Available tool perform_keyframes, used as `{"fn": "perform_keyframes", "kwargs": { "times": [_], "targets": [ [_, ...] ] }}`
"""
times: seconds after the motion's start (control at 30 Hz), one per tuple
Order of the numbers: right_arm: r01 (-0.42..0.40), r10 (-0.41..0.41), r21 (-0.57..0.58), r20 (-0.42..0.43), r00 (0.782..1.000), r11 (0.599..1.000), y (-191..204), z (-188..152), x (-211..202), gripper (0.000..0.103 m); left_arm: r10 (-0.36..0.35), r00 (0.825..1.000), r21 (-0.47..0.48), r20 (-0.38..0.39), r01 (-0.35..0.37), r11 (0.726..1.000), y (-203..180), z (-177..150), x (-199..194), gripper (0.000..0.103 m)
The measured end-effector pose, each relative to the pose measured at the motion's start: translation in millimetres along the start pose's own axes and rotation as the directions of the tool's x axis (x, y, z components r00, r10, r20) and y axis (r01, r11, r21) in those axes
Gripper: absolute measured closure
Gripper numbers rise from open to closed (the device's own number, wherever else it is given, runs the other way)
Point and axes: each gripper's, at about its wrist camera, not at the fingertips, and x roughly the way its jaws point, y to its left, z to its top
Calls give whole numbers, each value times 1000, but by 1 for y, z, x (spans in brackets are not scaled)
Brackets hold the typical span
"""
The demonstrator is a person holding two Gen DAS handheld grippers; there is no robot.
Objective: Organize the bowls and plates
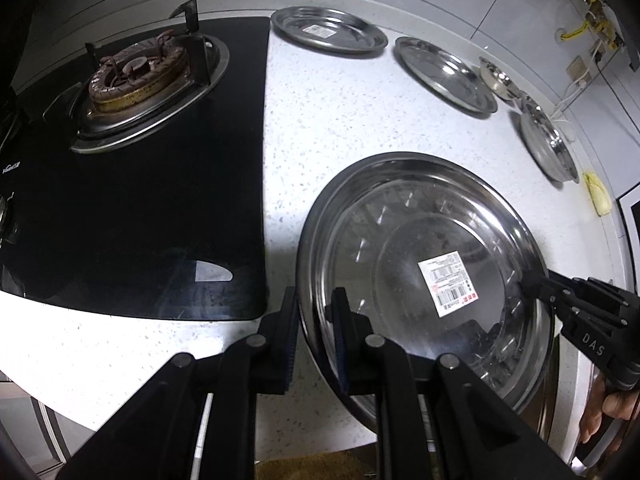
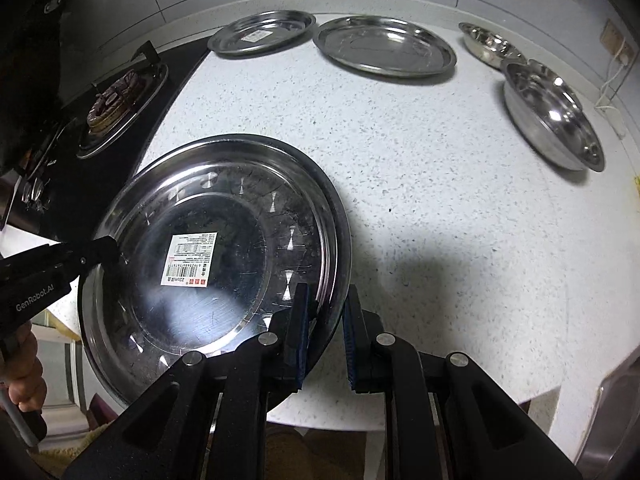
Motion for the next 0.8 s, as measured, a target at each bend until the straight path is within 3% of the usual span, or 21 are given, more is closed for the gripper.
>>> {"fn": "perform_keyframes", "kwargs": {
  "times": [0.17, 0.5, 0.8],
  "targets": [
    [-36, 35, -41, -18, 999, 999, -3, 1, 6, 89, 31, 999, -25, -28, -32, 999, -2, -2, 10, 88],
    [-109, 104, -113, -47, 993, 988, -10, 4, 14, 89, 71, 997, -85, -8, -72, 994, -4, 2, 8, 88],
    [-142, 136, -112, -64, 989, 984, -19, 6, 21, 89, 67, 998, -112, -16, -69, 991, -7, 8, 9, 88]
  ]
}}
